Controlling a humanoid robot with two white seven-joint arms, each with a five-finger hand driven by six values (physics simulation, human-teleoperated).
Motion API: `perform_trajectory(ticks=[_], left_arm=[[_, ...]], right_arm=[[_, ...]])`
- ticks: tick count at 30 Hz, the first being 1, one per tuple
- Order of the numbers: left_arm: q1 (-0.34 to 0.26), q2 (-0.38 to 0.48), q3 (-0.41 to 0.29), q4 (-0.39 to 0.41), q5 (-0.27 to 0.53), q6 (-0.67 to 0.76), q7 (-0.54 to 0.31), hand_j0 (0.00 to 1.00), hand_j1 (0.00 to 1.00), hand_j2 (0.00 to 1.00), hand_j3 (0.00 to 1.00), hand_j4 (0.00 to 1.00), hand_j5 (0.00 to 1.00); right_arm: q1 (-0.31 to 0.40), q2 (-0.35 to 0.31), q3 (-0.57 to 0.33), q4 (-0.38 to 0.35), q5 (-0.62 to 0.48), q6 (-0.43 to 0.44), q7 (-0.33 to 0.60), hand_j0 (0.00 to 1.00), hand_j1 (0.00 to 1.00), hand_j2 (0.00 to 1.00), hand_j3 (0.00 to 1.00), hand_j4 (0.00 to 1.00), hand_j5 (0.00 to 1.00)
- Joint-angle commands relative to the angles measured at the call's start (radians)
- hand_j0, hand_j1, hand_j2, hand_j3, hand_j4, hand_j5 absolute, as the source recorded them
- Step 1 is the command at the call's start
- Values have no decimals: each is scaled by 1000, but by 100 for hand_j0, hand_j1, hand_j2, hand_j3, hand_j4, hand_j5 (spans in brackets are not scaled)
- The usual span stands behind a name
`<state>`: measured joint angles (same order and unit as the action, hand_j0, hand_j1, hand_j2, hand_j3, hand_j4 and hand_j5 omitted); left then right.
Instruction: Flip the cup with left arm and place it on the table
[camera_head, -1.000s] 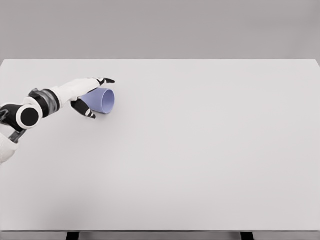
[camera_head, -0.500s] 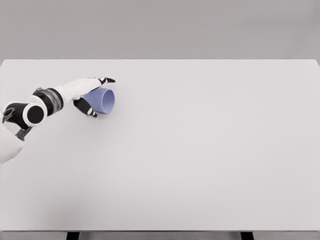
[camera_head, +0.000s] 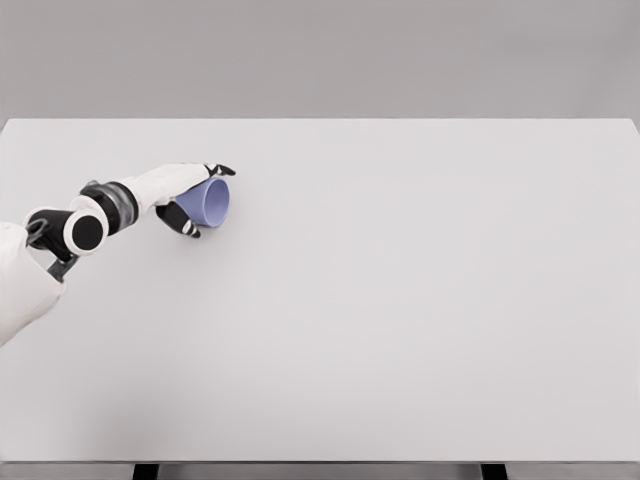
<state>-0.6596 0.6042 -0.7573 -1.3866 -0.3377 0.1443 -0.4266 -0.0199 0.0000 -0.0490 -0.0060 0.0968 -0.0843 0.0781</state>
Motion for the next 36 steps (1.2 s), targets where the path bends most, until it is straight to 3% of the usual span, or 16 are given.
perform_trajectory(ticks=[1,11,14,18,19,21,22,27,30,32,36], left_arm=[[-2,-4,-5,3,8,4,-3,85,85,85,85,85,85],[0,-9,-5,15,16,6,-3,58,58,58,58,58,58],[-9,-8,-4,12,29,4,-1,57,57,57,57,57,57],[-43,48,1,8,230,-68,-3,57,57,57,57,57,57],[-48,71,3,6,316,-92,-8,55,55,55,55,55,55],[-49,101,7,6,394,-120,-14,55,55,55,55,55,55],[-61,130,9,8,482,-147,-23,55,55,55,55,55,55],[-72,190,38,24,807,-227,-184,56,56,56,56,56,56],[-81,183,49,58,963,-220,-184,56,56,56,56,56,56],[-103,129,58,136,1056,-190,-184,55,55,55,55,55,55],[-158,-53,87,425,1071,-131,-184,56,56,56,56,56,56]], right_arm=[[0,0,0,0,0,0,0,100,100,100,100,100,100],[0,0,0,0,0,0,0,100,100,100,100,100,100],[0,0,0,0,0,0,0,100,100,100,100,100,100],[0,0,0,0,0,0,0,100,100,100,100,100,100],[0,0,0,0,0,0,0,100,100,100,100,100,100],[0,0,0,0,0,0,0,100,100,100,100,100,100],[0,0,0,0,0,0,0,100,100,100,100,100,100],[0,0,0,0,0,0,0,100,100,100,100,100,100],[0,0,0,0,0,0,0,100,100,100,100,100,100],[0,0,0,0,0,0,0,100,100,100,100,100,100],[0,0,0,0,0,0,0,100,100,100,100,100,100]])
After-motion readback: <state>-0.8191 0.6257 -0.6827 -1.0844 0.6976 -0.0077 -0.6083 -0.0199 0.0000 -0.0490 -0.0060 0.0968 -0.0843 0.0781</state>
